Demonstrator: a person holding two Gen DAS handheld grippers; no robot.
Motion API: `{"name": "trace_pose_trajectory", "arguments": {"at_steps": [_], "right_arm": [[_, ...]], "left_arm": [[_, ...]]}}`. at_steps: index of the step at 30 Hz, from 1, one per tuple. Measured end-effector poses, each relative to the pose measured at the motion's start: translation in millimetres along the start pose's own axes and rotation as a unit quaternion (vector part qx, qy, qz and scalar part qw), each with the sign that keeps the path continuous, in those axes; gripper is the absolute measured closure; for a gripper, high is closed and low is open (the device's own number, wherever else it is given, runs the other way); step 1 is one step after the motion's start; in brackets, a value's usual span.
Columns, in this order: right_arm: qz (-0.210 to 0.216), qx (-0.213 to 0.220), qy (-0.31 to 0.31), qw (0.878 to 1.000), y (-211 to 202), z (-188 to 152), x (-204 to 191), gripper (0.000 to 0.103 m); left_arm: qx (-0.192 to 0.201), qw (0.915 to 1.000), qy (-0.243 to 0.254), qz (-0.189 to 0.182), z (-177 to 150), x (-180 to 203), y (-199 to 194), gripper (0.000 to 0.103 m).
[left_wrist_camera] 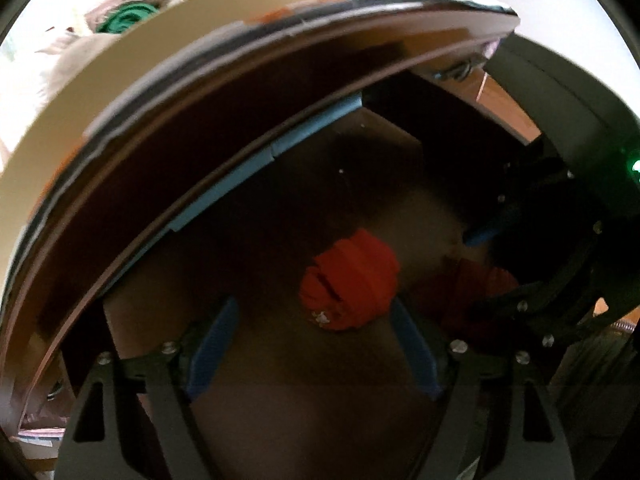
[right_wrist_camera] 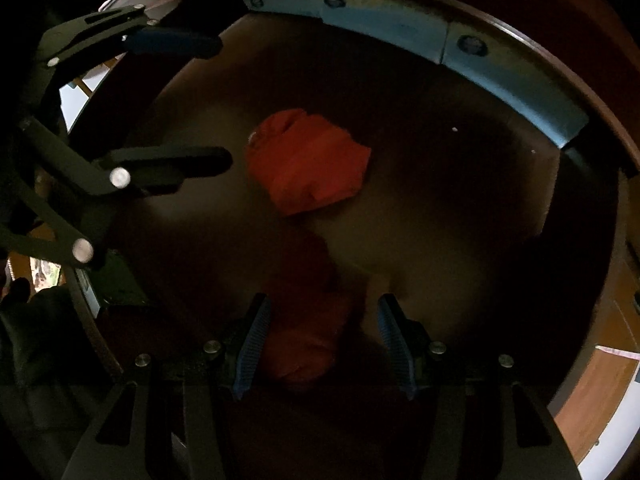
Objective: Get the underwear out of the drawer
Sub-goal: 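Lower both tools from the tray back into the open drawer, then close the left gripper on the red knit sock while the right grasps the dark red sock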
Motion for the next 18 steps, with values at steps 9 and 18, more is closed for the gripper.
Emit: {"name": "trace_pose_trajectory", "arguments": {"at_steps": [9,18], "right_arm": [[0.024,-0.019,0.005,1.0,11,-2,-2,0.045],[0.06,-0.039,0.014,0.997,21,-5,-4,0.045]], "left_arm": [[-0.033,0.9988,0.024,-0.025,4,13,18,0.023],[-0.061,0.996,0.059,-0.03,6,27,38,0.023]]}}
Point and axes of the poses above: each gripper's, at about its wrist camera, not at the fingertips, and y roughly the way its jaws point, x to its right, z to its top, the point moved 9 cm from there along y, roughly the way its jaws point, and after that the axes turned 8 degrees about z, right-handed, at the moved point
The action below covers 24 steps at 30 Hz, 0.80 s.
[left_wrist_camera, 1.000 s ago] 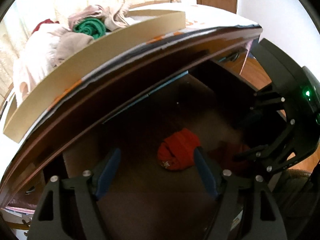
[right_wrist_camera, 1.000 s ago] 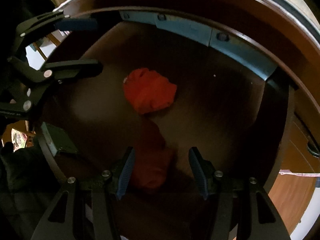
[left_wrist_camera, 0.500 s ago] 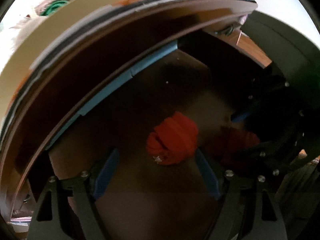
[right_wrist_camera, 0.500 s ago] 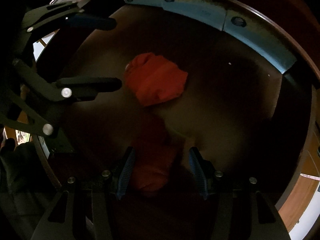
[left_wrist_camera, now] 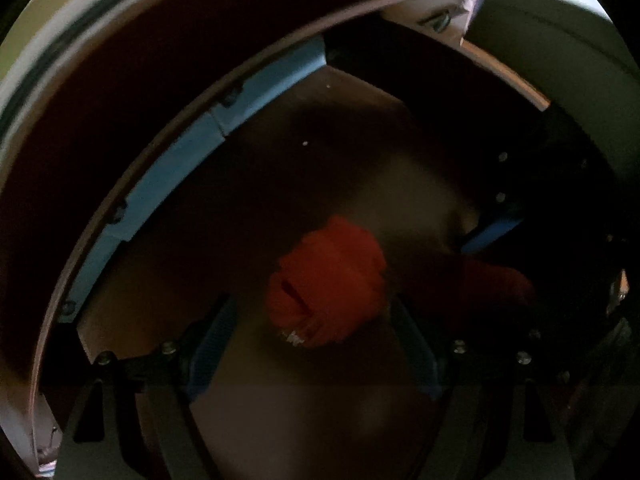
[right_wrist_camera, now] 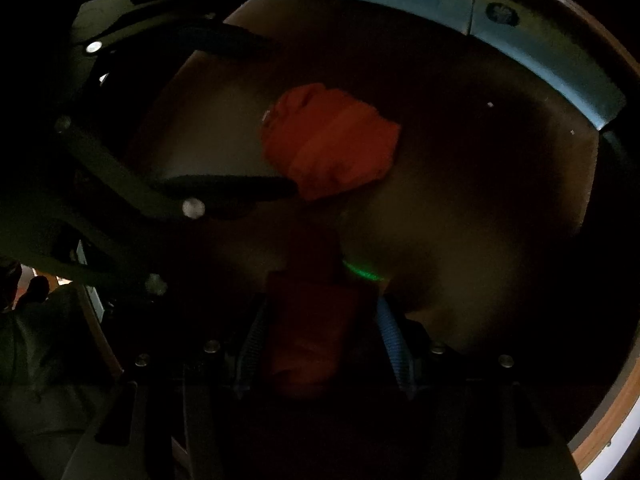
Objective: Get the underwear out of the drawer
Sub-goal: 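Close the left gripper on the red knit sock while the right grasps the dark red sock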
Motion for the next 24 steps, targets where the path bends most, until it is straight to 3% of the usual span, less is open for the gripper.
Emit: {"name": "trace_pose_trajectory", "arguments": {"at_steps": [18,19,20,24], "right_arm": [[0.009,-0.002,-0.011,1.0,6,-6,-7,0.053],[0.009,-0.002,-0.011,1.0,6,-7,-8,0.054],[0.008,0.0,-0.012,1.0,5,-7,-8,0.057],[0.004,0.013,-0.017,1.0,4,-8,-11,0.068]], "left_arm": [[-0.04,0.9989,-0.01,-0.022,5,4,29,0.023],[-0.041,0.9988,-0.008,-0.024,5,5,29,0.026],[-0.043,0.9986,-0.005,-0.03,4,8,30,0.04],[-0.041,0.9982,0.003,-0.044,3,14,27,0.052]]}}
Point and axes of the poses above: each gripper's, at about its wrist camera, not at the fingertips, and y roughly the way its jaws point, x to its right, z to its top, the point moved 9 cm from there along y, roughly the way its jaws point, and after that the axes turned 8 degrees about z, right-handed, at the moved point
